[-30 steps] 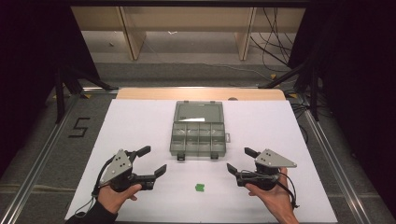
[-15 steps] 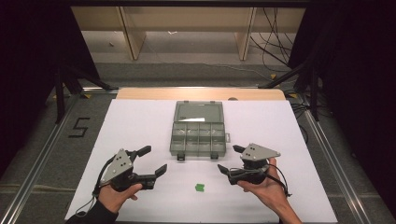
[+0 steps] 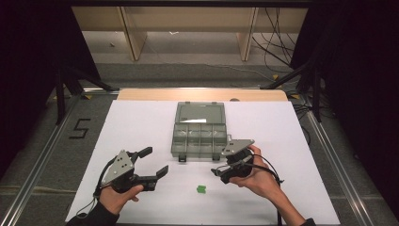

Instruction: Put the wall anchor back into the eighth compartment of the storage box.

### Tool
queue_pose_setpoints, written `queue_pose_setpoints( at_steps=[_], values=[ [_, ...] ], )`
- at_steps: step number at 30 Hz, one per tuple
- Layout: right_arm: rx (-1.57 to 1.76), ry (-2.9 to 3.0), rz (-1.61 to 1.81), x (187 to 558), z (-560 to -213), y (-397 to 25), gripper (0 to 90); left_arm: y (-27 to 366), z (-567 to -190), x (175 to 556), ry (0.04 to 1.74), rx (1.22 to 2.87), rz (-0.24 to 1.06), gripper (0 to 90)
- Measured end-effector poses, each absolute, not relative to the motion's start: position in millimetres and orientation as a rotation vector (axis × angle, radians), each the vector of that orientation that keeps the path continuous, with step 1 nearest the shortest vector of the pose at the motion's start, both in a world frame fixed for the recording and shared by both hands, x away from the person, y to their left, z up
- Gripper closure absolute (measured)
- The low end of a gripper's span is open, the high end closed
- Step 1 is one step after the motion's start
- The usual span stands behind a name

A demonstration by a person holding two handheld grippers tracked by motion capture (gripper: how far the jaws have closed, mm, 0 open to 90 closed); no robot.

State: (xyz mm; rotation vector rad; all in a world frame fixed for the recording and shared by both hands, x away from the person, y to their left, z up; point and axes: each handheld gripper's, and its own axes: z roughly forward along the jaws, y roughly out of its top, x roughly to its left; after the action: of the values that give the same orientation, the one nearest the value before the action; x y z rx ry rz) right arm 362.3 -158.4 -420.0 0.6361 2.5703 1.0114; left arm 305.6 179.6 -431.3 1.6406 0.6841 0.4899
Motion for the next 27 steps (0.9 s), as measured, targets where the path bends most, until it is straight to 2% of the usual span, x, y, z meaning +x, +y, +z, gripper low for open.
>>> queue_pose_setpoints(
  at_steps=[6, 11, 27],
  values=[
    [0.589, 2.648, 0.951, 366, -418, -143, 24.7, 179, -432, 306, 0.677, 1.629, 0.483, 16.1],
    [0.515, 2.73, 0.866, 367, -423, -132, 31.8, 180, -431, 306, 0.677, 1.636, 0.487, 16.1],
    [0.374, 2.935, 0.69, 365, -443, -107, 46.8, 179, -432, 306, 0.672, 1.628, 0.479, 16.1]
  ],
)
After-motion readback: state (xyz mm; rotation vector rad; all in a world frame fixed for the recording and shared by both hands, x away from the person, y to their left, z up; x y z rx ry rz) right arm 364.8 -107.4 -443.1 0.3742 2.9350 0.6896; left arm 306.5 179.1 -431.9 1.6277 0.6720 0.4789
